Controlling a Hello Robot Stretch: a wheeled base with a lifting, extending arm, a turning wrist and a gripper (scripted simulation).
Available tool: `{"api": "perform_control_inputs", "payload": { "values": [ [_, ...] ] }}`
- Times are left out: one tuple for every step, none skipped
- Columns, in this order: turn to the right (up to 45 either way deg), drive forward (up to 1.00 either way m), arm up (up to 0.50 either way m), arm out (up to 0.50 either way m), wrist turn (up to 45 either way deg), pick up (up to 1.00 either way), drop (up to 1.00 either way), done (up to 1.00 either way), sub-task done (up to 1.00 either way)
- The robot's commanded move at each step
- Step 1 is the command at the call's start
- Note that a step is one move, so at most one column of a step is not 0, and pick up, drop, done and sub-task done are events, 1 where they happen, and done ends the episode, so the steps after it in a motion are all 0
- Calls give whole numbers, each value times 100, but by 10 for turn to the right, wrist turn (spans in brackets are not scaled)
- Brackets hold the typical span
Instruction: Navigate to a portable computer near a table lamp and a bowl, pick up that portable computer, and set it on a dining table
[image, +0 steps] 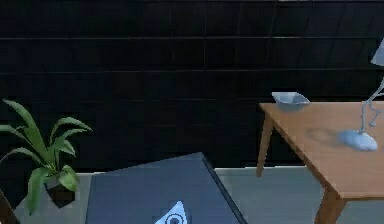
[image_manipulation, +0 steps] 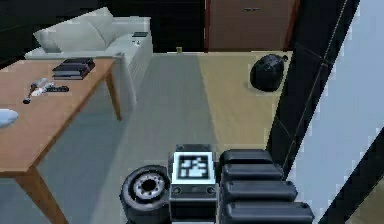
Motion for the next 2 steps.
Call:
{"api": "perform_control_inputs", "payload": {
  "values": [
    [0, 15, 0, 0, 0, 0, 0, 0, 0],
    [450, 0, 0, 0, 0, 0, 0, 0, 0]
  ]
}}
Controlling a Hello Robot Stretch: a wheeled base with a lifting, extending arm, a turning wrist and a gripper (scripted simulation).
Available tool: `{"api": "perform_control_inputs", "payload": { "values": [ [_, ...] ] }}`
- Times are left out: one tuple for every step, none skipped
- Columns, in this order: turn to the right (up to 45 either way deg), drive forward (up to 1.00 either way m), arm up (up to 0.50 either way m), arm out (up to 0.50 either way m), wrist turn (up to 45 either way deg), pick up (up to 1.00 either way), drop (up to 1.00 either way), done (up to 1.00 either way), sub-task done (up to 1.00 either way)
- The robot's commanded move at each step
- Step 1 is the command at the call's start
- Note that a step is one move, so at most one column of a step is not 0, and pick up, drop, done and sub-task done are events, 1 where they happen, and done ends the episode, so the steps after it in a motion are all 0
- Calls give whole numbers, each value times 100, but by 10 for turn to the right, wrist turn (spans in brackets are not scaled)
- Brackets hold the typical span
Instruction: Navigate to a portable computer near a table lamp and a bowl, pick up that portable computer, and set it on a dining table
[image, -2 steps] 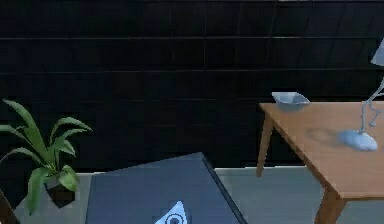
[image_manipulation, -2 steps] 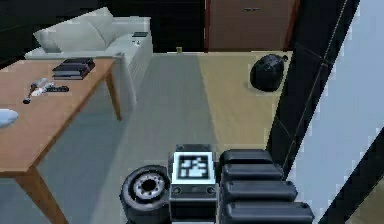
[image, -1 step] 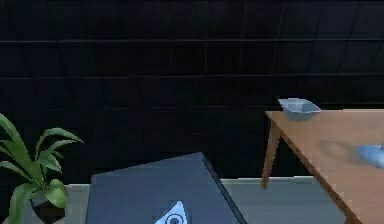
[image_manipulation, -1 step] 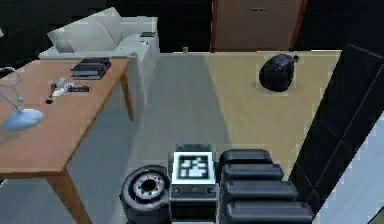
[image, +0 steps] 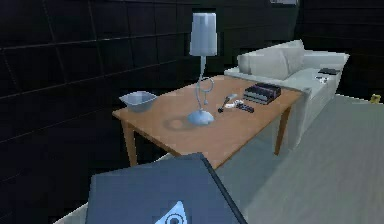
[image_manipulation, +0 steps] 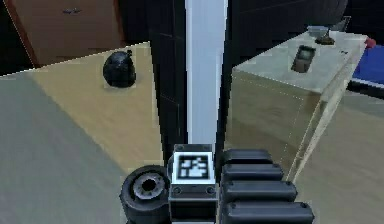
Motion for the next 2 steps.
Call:
{"api": "perform_control_inputs", "payload": {
  "values": [
    [360, 0, 0, 0, 0, 0, 0, 0, 0],
    [0, 100, 0, 0, 0, 0, 0, 0, 0]
  ]
}}
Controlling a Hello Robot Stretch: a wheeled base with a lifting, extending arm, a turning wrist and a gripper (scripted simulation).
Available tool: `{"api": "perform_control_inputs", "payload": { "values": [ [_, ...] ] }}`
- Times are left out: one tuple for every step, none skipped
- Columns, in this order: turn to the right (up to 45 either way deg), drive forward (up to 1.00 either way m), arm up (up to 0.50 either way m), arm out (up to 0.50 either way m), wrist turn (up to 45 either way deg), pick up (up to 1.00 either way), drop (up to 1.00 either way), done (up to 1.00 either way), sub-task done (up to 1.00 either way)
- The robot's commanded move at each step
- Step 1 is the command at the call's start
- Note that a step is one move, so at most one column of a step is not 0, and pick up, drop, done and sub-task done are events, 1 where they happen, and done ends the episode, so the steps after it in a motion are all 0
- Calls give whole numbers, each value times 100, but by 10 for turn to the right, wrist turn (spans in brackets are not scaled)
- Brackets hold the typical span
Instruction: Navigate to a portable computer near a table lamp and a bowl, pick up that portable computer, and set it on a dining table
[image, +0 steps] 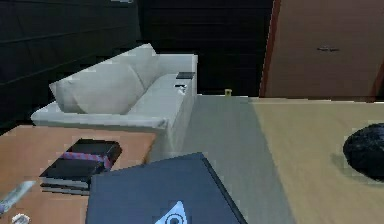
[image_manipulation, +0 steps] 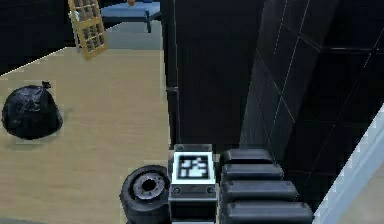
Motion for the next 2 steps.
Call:
{"api": "perform_control_inputs", "payload": {
  "values": [
    [90, 0, 0, 0, 0, 0, 0, 0, 0],
    [0, 35, 0, 0, 0, 0, 0, 0, 0]
  ]
}}
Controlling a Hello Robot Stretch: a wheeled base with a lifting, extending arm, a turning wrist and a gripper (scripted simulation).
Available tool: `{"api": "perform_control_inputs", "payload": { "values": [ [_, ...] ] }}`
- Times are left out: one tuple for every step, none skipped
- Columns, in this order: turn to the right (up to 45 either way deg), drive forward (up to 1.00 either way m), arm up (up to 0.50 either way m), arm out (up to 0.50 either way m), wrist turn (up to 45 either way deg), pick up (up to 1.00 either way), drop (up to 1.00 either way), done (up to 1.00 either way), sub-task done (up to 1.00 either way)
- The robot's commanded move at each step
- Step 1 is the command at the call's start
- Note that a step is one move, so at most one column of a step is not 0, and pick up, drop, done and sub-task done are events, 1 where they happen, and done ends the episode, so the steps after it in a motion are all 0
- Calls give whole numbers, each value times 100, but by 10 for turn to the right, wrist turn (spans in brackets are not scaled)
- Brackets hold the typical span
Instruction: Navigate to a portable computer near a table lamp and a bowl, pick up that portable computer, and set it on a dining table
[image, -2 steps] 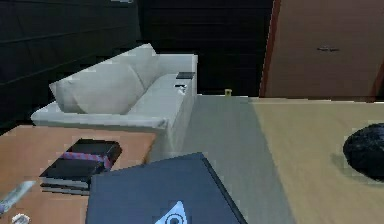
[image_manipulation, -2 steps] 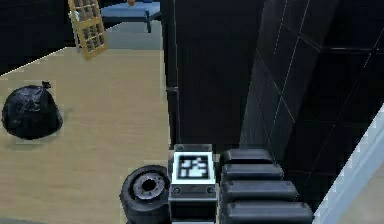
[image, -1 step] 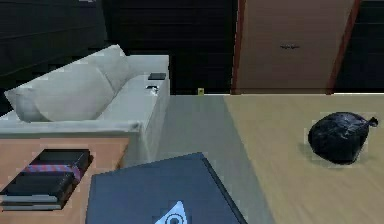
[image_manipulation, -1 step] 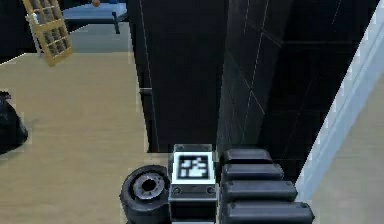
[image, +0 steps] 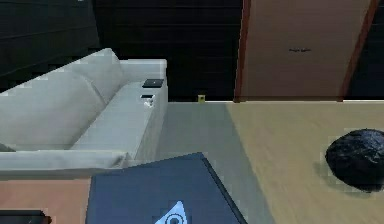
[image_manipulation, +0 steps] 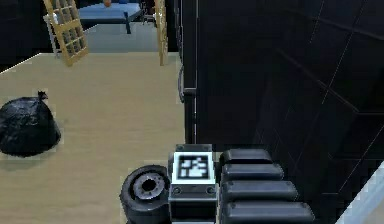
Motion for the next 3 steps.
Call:
{"api": "perform_control_inputs", "payload": {
  "values": [
    [450, 0, 0, 0, 0, 0, 0, 0, 0],
    [420, 0, 0, 0, 0, 0, 0, 0, 0],
    [0, 25, 0, 0, 0, 0, 0, 0, 0]
  ]
}}
